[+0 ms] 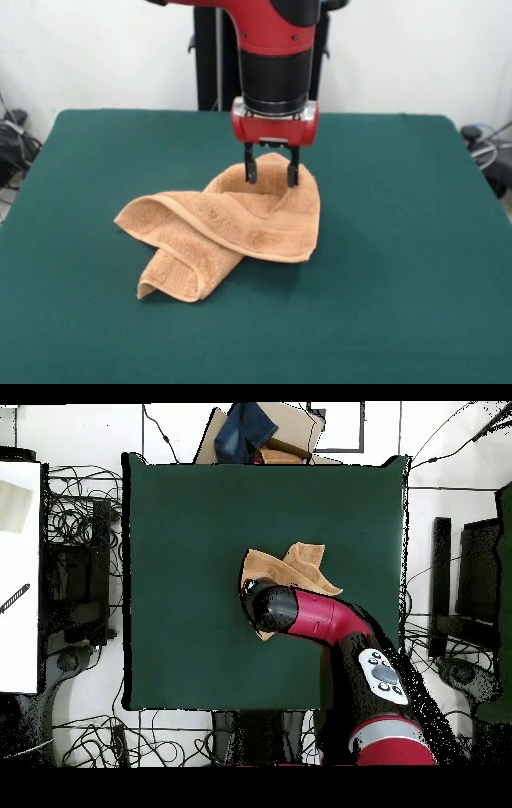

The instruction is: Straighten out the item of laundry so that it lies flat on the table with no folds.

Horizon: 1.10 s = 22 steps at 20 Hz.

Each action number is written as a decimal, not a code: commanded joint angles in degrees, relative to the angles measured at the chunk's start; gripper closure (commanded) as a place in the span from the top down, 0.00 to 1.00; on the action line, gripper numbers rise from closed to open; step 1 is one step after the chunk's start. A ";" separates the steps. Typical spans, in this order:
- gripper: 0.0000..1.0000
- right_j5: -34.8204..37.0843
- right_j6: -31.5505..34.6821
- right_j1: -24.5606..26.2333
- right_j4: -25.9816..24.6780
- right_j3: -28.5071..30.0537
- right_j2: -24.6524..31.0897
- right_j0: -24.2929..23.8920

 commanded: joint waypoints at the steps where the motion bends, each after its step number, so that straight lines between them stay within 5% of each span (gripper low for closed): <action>1: 1.00 1.30 7.13 2.68 1.62 1.97 5.91 0.88; 22: 1.00 3.87 6.91 4.53 2.58 -4.75 5.12 3.51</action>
